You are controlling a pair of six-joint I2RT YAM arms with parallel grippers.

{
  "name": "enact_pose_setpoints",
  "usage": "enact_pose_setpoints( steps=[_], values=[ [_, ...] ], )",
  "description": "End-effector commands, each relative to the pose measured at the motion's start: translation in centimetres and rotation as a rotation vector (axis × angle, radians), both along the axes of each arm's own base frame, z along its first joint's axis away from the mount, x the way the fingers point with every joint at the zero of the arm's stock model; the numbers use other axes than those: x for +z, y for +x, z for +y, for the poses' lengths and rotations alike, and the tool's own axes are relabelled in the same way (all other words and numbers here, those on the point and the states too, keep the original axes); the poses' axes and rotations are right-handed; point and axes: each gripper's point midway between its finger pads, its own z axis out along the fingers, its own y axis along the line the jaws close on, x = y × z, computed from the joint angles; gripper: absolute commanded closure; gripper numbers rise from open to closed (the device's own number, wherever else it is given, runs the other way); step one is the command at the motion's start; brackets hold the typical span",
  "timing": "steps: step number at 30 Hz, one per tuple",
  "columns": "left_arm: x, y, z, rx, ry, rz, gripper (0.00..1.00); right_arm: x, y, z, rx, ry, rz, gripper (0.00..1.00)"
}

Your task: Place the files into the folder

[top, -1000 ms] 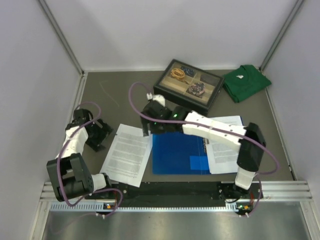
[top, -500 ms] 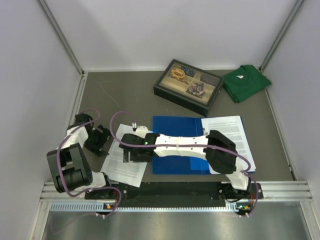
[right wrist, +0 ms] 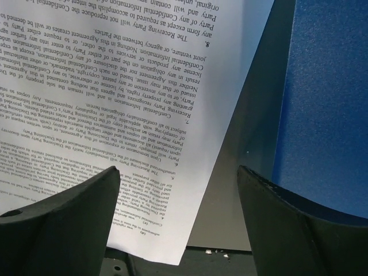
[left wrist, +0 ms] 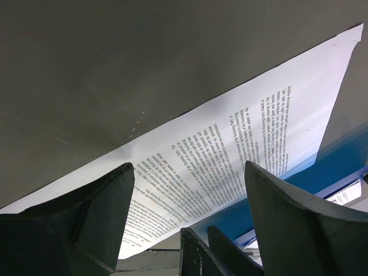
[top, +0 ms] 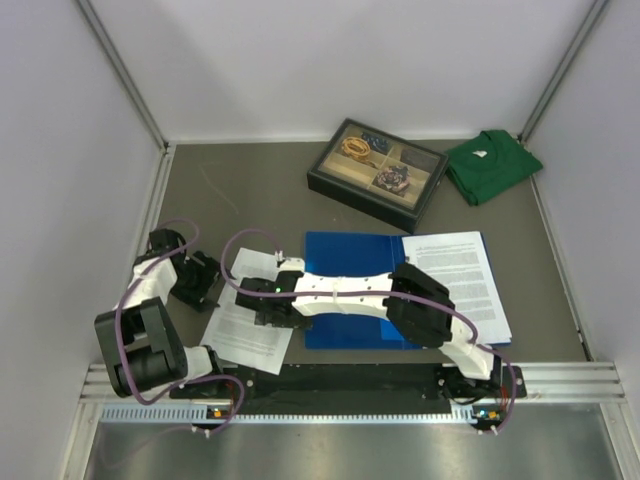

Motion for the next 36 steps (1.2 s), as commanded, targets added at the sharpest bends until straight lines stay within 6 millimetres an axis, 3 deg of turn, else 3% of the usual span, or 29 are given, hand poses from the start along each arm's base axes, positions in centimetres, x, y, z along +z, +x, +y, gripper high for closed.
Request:
enact_pose_setpoints(
  steps=[1, 6, 12, 19, 23, 29, 36],
  values=[
    [0.4, 0.5, 0.0, 0.008, -0.010, -0.033, 0.18, 0.1, 0.0, 1.1, 0.001, 0.007, -0.024, 0.18],
    [1.0, 0.5, -0.6, 0.006, -0.035, -0.066, 0.18, -0.9, 0.6, 1.4, 0.003, 0.009, -0.021, 0.17],
    [0.3, 0.4, -0.9, 0.003, -0.059, -0.053, 0.18, -2.1, 1.5, 1.4, 0.005, 0.032, -0.006, 0.17],
    [-2.3, -1.3, -1.0, 0.020, -0.056, 0.039, 0.18, -2.1, 3.2, 3.7, 0.096, 0.147, -0.017, 0.16],
    [-3.1, -1.8, -1.0, 0.035, -0.059, 0.072, 0.18, -0.7, 4.5, 5.8, 0.229, 0.205, -0.079, 0.14],
    [-2.9, -1.3, -0.4, 0.051, -0.036, 0.068, 0.18, 0.9, 6.3, 3.3, 0.216, 0.190, -0.105, 0.08],
    [-3.6, -1.6, -0.5, 0.059, -0.042, 0.091, 0.18, -1.7, 7.3, 1.6, 0.241, 0.167, -0.045, 0.05]
  ],
)
